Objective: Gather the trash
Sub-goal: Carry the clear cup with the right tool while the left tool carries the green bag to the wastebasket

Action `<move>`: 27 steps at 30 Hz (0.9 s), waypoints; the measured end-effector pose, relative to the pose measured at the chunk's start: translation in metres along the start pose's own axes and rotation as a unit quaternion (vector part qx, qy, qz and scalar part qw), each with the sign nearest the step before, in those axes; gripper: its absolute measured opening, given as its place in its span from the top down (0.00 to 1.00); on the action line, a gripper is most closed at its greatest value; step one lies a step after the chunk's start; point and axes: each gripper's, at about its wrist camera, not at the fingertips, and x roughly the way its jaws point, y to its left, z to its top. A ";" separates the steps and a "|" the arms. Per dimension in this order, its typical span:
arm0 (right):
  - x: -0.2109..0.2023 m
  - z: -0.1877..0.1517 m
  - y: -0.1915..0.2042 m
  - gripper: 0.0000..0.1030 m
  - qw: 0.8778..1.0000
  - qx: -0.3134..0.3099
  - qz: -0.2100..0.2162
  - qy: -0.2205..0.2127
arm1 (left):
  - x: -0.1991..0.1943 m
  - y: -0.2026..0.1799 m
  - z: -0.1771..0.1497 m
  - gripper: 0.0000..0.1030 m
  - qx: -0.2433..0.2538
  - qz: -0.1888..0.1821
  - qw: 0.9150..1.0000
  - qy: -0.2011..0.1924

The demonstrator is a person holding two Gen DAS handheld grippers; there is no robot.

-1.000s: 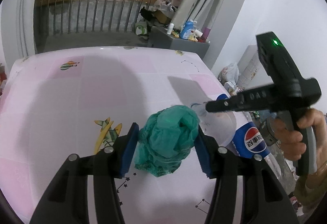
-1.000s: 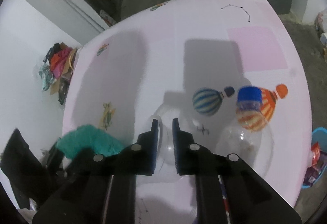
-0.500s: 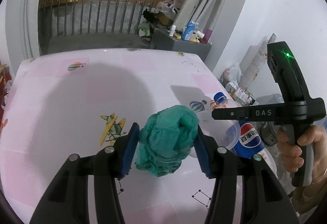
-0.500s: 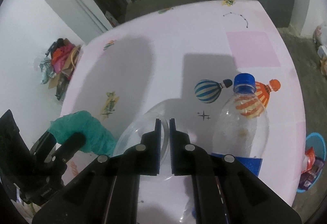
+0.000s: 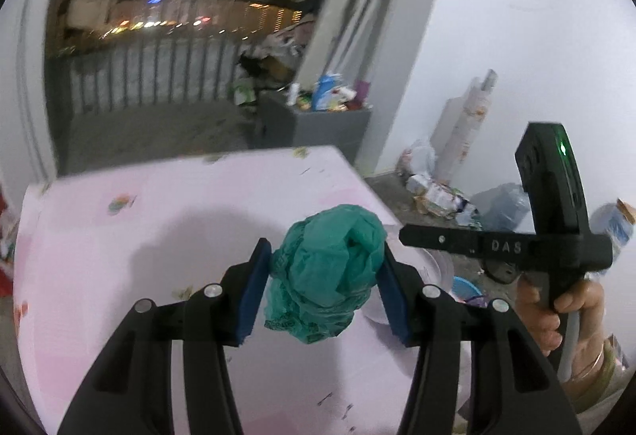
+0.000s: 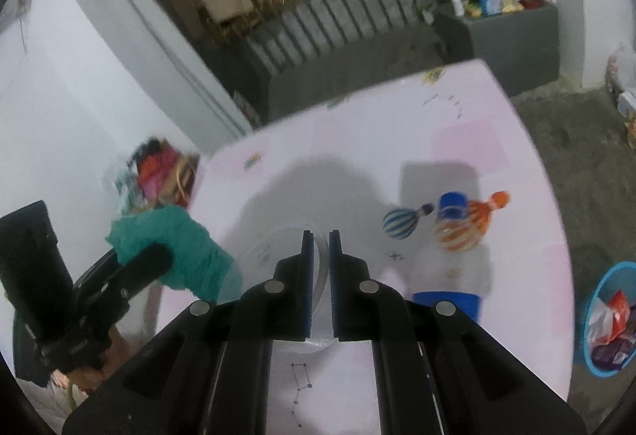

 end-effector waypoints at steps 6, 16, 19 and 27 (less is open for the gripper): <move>-0.067 -0.006 -0.048 0.95 0.996 0.042 -0.029 -0.074 | 0.021 -0.058 0.037 0.51 0.042 -0.065 0.997 0.007; -0.179 -0.061 -0.180 0.94 0.957 0.178 -0.157 -0.170 | 0.134 -0.207 0.068 0.51 0.108 -0.199 0.968 0.112; -0.196 -0.087 -0.219 0.94 0.936 0.225 -0.203 -0.178 | 0.180 -0.258 0.063 0.51 0.125 -0.223 0.953 0.161; -0.191 -0.134 -0.300 0.94 0.896 0.318 -0.270 -0.154 | 0.303 -0.364 0.024 0.51 0.172 -0.218 0.918 0.283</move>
